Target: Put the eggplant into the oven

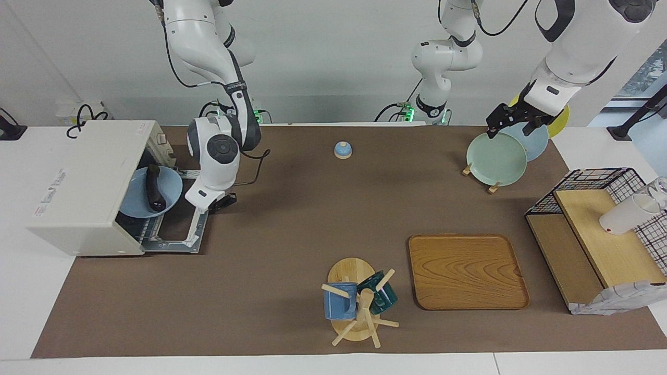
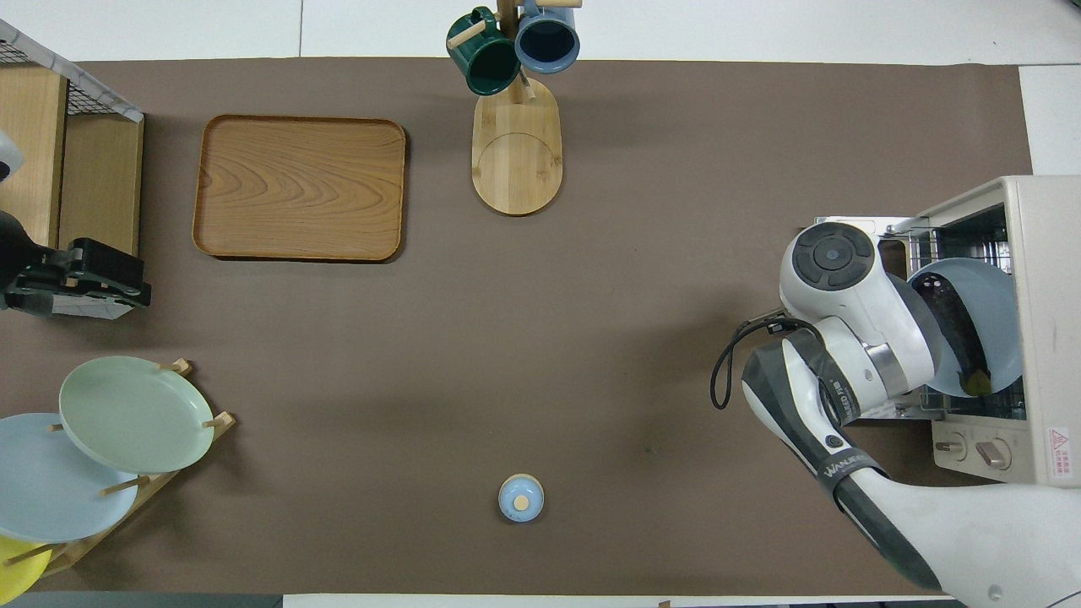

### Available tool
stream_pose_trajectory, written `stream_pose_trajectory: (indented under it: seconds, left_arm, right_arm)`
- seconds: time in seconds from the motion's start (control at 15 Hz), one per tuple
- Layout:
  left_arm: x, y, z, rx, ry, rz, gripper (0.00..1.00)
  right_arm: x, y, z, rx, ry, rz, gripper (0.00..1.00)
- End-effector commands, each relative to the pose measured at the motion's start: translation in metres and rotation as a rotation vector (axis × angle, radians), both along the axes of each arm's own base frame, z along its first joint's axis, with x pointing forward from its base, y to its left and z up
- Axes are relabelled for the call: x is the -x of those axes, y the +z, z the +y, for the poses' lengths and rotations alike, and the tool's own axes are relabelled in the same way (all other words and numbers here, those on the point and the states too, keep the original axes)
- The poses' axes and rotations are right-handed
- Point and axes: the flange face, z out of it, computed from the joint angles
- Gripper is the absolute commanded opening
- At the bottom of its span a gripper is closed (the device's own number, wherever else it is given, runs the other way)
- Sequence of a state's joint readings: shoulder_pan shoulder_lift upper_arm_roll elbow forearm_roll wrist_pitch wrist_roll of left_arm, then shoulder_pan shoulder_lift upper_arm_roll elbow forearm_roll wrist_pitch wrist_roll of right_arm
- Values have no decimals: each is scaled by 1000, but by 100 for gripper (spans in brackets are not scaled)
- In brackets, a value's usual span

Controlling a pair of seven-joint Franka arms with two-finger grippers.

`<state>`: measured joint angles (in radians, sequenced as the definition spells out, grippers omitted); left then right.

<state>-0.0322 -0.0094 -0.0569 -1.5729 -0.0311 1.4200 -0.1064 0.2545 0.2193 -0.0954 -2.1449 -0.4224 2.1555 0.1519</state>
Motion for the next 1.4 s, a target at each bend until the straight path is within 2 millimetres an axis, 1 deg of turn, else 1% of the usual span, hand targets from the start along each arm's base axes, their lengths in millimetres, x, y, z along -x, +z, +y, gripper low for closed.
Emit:
stream_pose_trajectory:
  seconds: [0.0, 0.07, 0.13, 0.2, 0.33, 0.4, 0.53, 0.67, 0.73, 0.93, 1.0, 1.07, 1.13, 1.2, 1.27, 1.33]
  left_arm:
    - [6, 1, 3, 6, 12, -3, 100]
    - [6, 2, 3, 6, 12, -5, 100]
    - [6, 3, 3, 6, 12, -6, 100]
    - [6, 1, 3, 6, 12, -3, 100]
    - [6, 1, 3, 6, 12, -3, 100]
    - [7, 3, 3, 6, 12, -5, 100]
    - [6, 2, 3, 6, 12, -5, 100]
    - [7, 2, 3, 5, 12, -3, 100]
    - [6, 2, 3, 6, 12, -5, 100]
    - [6, 1, 3, 6, 12, -3, 100]
    - [6, 1, 3, 5, 12, -2, 100]
    - [6, 1, 3, 6, 12, -3, 100]
    - [6, 1, 3, 6, 12, -3, 100]
    - [6, 2, 3, 6, 12, -5, 100]
    - [6, 2, 3, 6, 12, -5, 100]
    - [6, 1, 3, 6, 12, -3, 100]
  right_arm:
    - [-25, 51, -39, 74, 58, 41, 0]
    - [-25, 71, -53, 58, 58, 43, 0]
    - [-22, 89, -63, 47, 60, 40, 0]
    - [-18, 101, -71, 44, 65, 51, 0]
    - [-12, 117, -87, 27, 69, 63, 0]
    - [-11, 119, -95, 22, 73, 68, 0]
    - [-8, 125, -125, 5, 72, 82, 0]
    - [-5, 126, -144, -49, 69, 96, 0]
    - [-4, 130, -150, -84, 52, 91, 0]
    - [-3, 154, -163, -115, 10, 87, 0]
    - [-7, 176, -160, -167, -32, 78, 2]
    - [-13, 199, -157, -218, -68, 71, 8]
    - [-21, 229, -155, -250, -92, 65, 15]
    - [-27, 249, -150, -254, -93, 66, 22]
    - [-28, 265, -147, -262, -97, 62, 34]
    - [-27, 270, -140, -291, -102, 54, 44]
